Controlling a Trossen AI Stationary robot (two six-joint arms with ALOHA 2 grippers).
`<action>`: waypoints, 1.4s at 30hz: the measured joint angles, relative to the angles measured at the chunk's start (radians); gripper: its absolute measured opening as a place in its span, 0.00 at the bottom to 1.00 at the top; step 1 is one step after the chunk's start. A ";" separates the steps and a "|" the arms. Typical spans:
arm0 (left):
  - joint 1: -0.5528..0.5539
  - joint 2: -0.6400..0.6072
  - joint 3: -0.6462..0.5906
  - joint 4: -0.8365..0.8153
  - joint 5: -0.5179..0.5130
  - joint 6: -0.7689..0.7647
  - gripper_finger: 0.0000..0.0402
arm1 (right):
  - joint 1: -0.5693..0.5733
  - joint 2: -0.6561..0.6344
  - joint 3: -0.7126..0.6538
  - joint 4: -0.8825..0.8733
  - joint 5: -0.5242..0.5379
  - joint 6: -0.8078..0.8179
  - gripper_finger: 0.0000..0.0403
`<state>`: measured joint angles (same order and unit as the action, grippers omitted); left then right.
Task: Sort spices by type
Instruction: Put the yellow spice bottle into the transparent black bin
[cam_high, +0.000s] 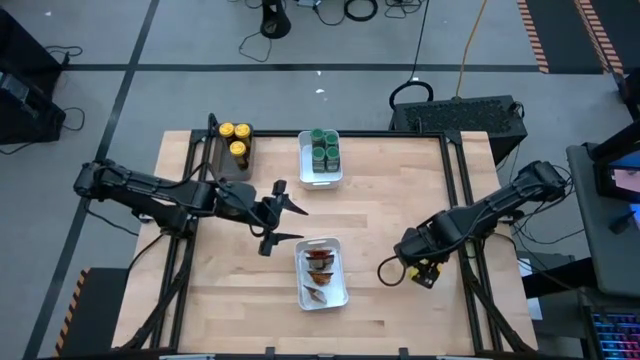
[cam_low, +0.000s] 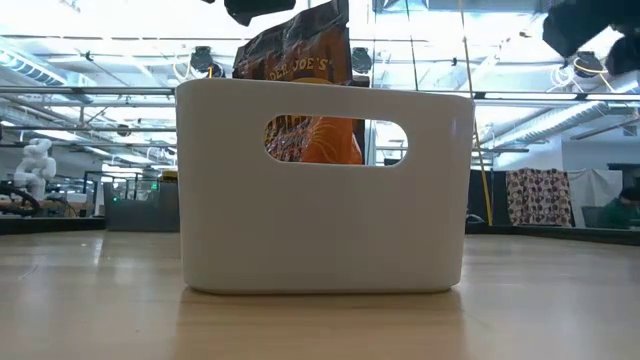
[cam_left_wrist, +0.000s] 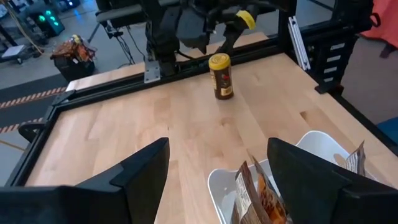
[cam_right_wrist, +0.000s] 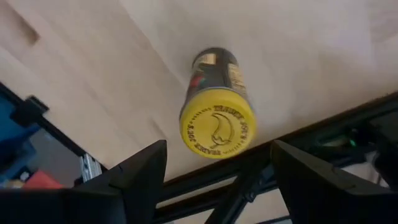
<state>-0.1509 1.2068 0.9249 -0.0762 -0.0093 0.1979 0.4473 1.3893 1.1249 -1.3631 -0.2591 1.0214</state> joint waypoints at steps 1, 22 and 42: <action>0.000 0.000 0.000 -0.001 0.000 0.000 0.68 | 0.000 0.000 -0.015 0.015 -0.008 -0.011 0.68; 0.020 0.000 0.000 0.046 0.000 -0.003 0.68 | -0.001 -0.001 -0.169 0.134 -0.021 -0.044 0.70; 0.021 -0.024 0.000 -0.020 0.000 -0.026 0.68 | -0.135 -0.001 0.004 0.059 -0.002 -0.259 0.51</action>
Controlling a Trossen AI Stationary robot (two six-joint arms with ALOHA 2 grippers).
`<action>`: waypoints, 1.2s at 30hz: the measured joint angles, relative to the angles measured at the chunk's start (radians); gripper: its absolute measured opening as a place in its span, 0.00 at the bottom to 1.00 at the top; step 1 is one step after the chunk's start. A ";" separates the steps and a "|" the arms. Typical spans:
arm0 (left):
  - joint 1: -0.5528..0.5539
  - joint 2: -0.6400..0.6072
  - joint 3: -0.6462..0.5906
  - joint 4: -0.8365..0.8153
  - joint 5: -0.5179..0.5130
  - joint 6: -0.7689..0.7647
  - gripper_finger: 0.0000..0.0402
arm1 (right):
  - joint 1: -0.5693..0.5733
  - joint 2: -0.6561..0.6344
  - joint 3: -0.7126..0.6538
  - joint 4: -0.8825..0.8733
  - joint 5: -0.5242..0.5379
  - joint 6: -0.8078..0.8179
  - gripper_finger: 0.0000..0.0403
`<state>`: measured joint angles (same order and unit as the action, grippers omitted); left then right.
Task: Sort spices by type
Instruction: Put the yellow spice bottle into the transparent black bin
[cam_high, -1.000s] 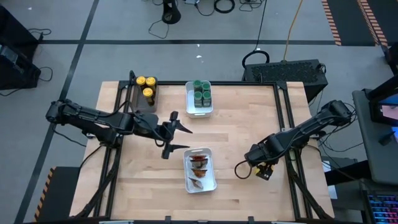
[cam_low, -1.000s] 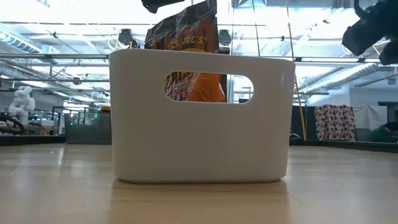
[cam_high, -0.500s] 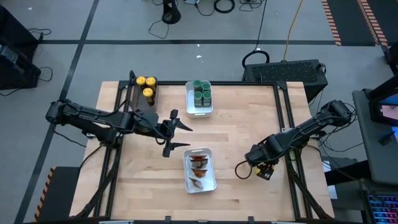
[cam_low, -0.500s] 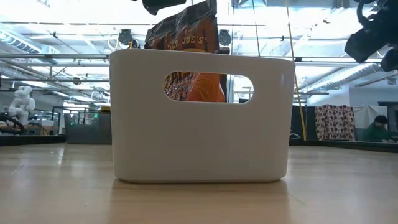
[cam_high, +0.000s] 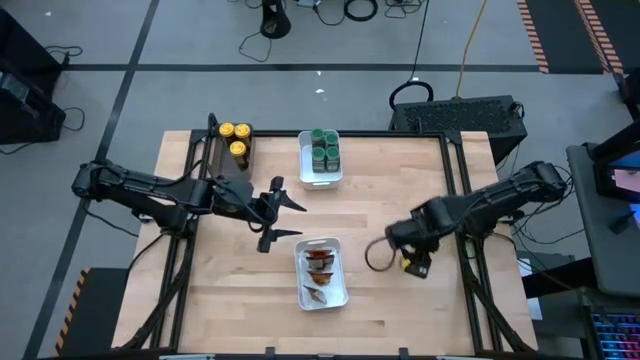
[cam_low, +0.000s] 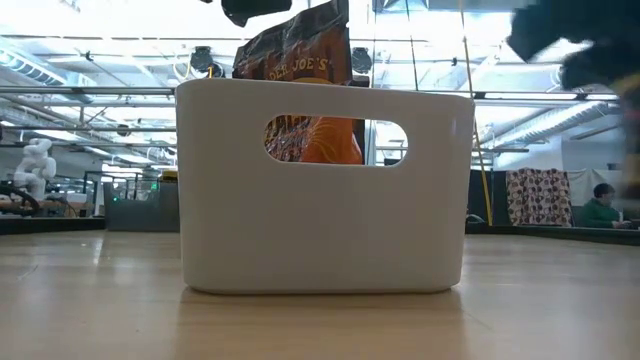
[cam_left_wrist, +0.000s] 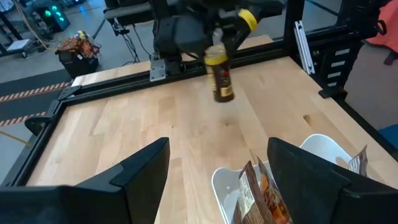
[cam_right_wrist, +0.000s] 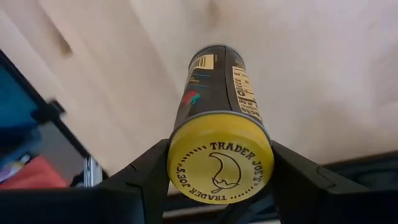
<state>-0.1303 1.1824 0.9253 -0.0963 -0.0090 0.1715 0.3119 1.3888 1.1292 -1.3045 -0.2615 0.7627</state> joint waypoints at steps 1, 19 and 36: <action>0.000 0.000 0.000 0.000 0.000 -0.002 0.68 | -0.025 0.000 0.027 -0.017 0.024 -0.029 0.52; 0.000 0.000 0.000 -0.062 0.000 -0.038 0.68 | -0.471 0.380 0.546 0.021 0.218 -0.830 0.51; 0.000 0.000 0.000 -0.105 -0.007 -0.060 0.68 | -0.523 0.757 0.810 -0.024 0.294 -1.054 0.51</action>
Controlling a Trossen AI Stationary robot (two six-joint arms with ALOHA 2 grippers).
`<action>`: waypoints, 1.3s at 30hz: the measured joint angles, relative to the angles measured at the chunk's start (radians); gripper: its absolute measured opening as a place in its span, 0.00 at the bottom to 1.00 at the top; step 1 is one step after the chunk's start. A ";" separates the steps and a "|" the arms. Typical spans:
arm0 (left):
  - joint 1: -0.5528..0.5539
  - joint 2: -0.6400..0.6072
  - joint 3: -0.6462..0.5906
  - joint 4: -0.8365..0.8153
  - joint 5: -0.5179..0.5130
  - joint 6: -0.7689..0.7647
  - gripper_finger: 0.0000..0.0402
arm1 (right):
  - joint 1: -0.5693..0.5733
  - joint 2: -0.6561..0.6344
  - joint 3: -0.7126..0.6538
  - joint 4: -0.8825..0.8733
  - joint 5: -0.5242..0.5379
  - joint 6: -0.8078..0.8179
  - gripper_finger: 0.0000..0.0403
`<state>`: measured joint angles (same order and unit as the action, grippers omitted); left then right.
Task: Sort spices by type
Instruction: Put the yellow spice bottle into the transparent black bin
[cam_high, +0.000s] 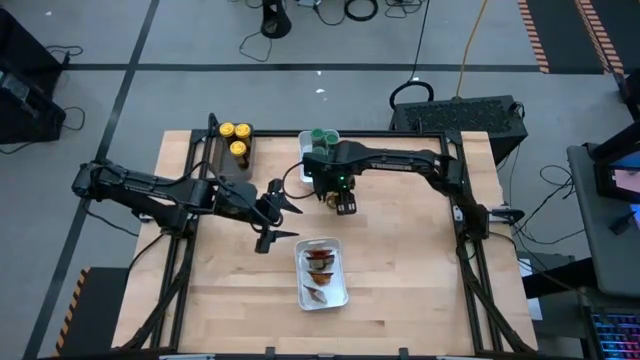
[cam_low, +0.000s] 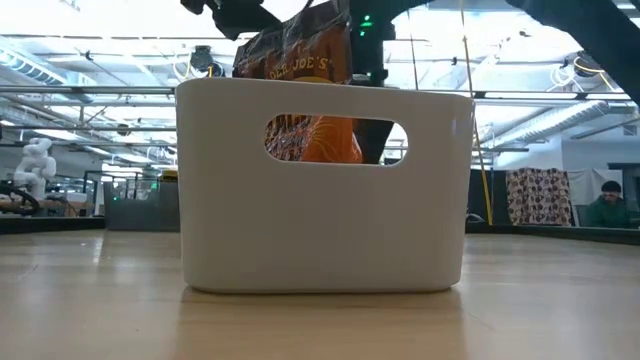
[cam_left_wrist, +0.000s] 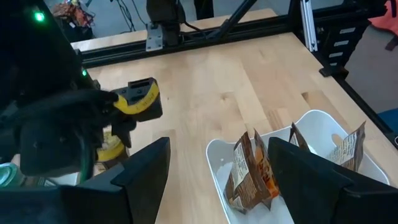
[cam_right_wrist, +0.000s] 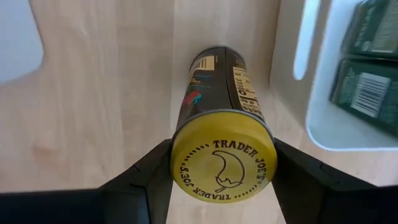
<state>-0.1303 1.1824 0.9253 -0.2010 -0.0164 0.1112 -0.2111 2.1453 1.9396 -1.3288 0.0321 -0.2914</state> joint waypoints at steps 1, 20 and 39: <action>0.000 0.000 0.000 0.000 0.000 0.000 0.68 | 0.000 0.008 0.001 -0.003 0.001 -0.005 0.51; 0.001 0.000 0.000 0.000 0.000 0.000 0.68 | 0.002 0.022 0.000 0.001 -0.004 -0.027 0.67; 0.042 0.031 0.000 0.020 -0.108 -0.027 0.68 | -0.088 -0.312 -0.056 0.002 -0.004 0.092 0.67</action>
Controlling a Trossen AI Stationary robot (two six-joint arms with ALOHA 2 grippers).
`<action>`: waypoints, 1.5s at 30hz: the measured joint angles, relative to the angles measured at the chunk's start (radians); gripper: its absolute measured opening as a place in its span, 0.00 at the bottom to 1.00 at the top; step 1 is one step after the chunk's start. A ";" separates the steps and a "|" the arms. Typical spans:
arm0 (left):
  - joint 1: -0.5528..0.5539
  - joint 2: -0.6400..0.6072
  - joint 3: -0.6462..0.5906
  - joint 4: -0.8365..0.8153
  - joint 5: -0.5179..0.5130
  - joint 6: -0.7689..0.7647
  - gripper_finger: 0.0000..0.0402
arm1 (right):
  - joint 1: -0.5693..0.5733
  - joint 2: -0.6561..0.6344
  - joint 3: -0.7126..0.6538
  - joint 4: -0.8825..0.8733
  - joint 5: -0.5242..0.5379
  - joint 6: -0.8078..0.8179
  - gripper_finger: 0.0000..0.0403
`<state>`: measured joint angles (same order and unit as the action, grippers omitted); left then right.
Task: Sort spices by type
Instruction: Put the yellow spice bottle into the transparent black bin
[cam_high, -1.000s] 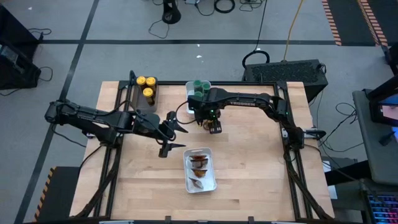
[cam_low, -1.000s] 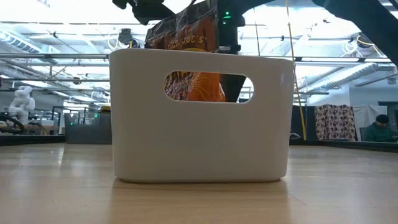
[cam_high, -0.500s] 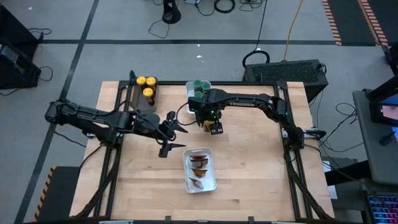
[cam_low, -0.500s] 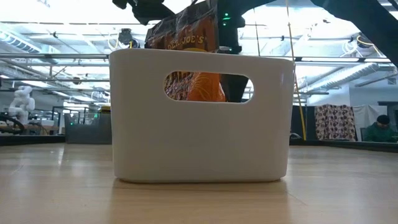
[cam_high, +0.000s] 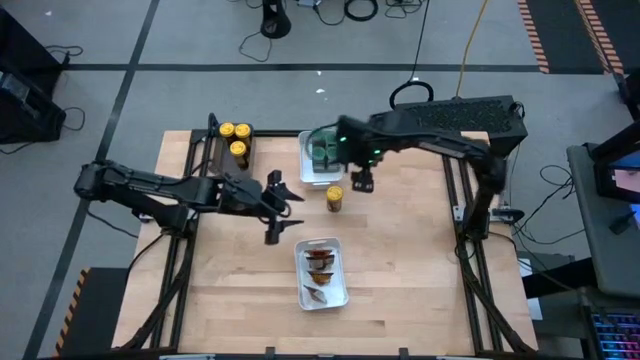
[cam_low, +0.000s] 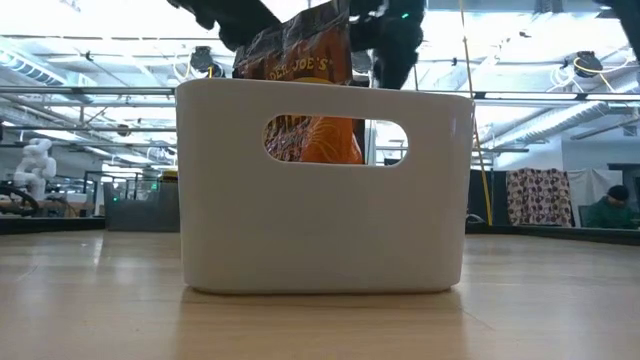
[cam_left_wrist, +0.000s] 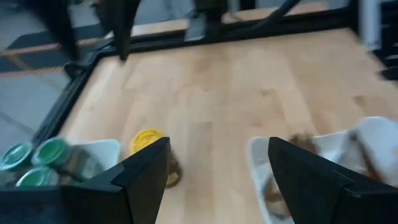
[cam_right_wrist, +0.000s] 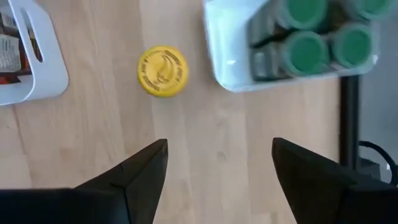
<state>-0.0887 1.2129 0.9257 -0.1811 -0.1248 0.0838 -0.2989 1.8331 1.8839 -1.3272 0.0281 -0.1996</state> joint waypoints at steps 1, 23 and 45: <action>0.006 0.017 0.000 0.009 -0.017 -0.002 0.68 | -0.004 -0.036 -0.028 0.014 0.001 0.011 0.67; 0.286 0.512 0.427 -0.097 0.142 -0.100 0.68 | 0.052 -0.988 -1.153 0.832 0.028 0.401 0.67; 0.303 0.692 0.570 -0.313 0.082 -0.600 0.68 | 0.078 -1.087 -1.300 0.935 0.102 0.380 0.67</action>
<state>0.2145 1.9053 1.4960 -0.4942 -0.0428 -0.5163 -0.2207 0.7460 0.5842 -0.3925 0.1299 0.1801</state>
